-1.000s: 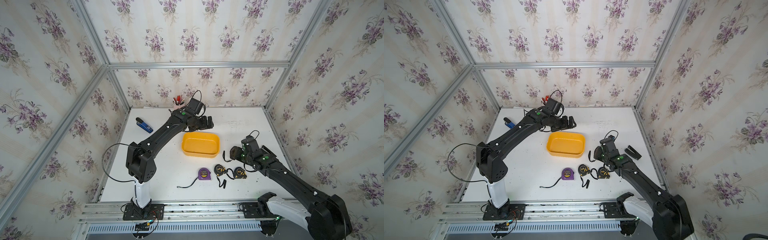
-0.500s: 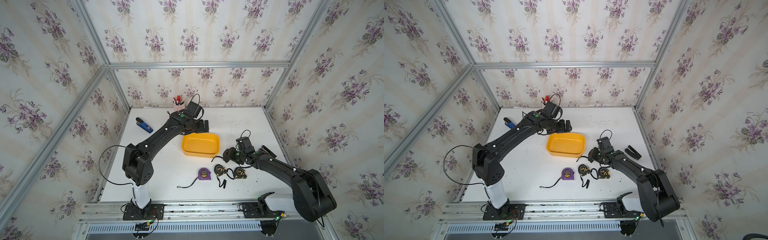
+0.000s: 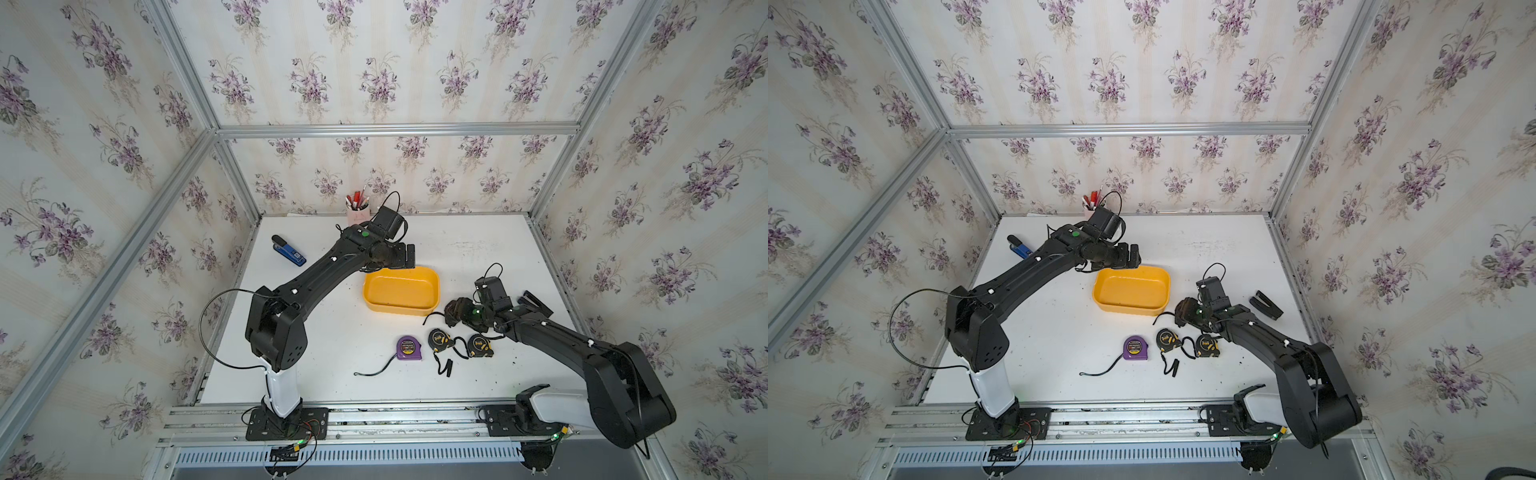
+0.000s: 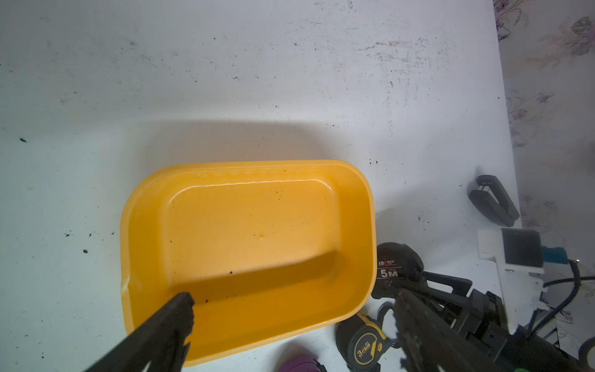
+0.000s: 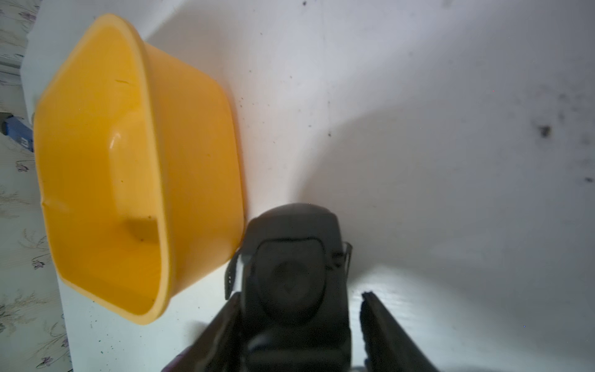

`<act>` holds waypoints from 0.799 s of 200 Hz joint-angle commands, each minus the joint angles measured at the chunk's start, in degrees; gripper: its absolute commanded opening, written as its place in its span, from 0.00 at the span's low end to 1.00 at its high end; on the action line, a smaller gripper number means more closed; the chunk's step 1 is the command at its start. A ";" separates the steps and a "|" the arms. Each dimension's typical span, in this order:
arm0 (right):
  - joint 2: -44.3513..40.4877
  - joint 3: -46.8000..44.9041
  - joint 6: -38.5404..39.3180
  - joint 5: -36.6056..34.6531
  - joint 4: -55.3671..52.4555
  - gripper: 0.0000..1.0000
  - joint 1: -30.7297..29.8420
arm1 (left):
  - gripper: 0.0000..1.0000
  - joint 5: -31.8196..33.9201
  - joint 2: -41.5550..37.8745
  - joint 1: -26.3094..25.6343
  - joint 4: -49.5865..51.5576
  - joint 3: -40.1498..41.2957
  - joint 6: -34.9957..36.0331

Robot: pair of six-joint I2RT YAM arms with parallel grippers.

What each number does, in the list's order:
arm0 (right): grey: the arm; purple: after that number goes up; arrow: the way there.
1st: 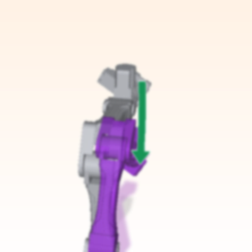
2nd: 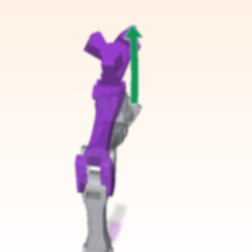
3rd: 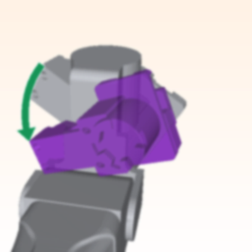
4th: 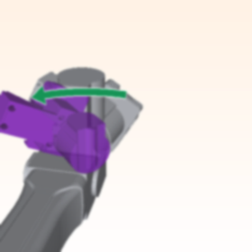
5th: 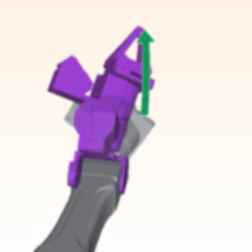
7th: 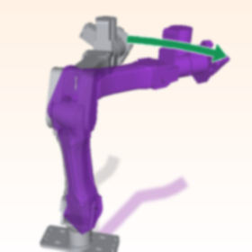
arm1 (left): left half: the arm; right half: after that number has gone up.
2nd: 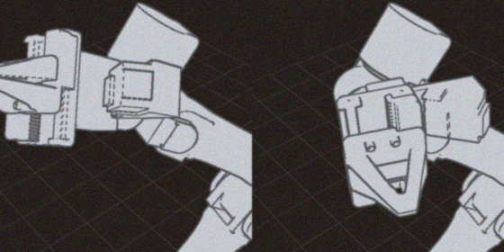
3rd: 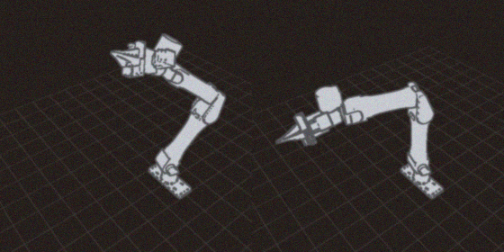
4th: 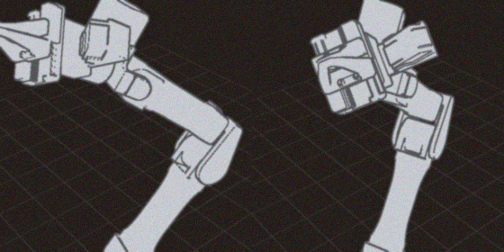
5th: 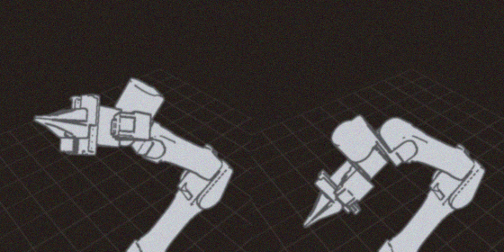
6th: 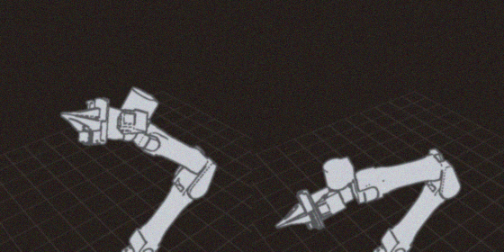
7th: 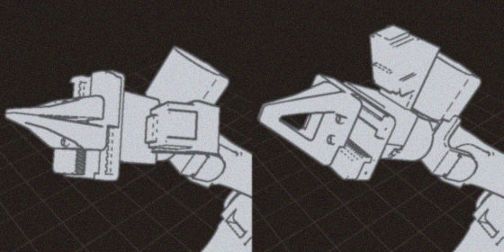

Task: Take the tape measure out of the storage box
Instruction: Place the tape measure at the center of the board, then reset both arms

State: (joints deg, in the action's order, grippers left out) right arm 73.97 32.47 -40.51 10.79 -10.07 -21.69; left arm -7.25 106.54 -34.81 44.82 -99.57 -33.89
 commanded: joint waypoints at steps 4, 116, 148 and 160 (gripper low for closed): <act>-1.63 -0.72 -0.86 -1.93 -3.51 0.73 0.07 | 1.00 2.24 -0.37 0.00 -0.41 -0.15 2.47; -16.36 6.45 2.96 -32.51 -1.38 1.00 0.04 | 1.00 14.18 -15.16 4.38 -16.17 16.75 19.45; -5.63 10.47 19.14 -47.20 15.47 1.00 0.31 | 1.00 28.16 -23.16 7.22 -31.92 31.60 29.96; 0.52 12.74 24.73 -49.50 18.33 1.00 1.49 | 1.00 29.31 -25.03 10.23 -37.55 37.80 31.03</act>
State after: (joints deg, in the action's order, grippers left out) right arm 66.46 42.48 -30.65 -26.17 -4.45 -21.37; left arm 12.53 84.53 -28.36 22.85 -70.02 -11.20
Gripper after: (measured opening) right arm 0.998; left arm 0.998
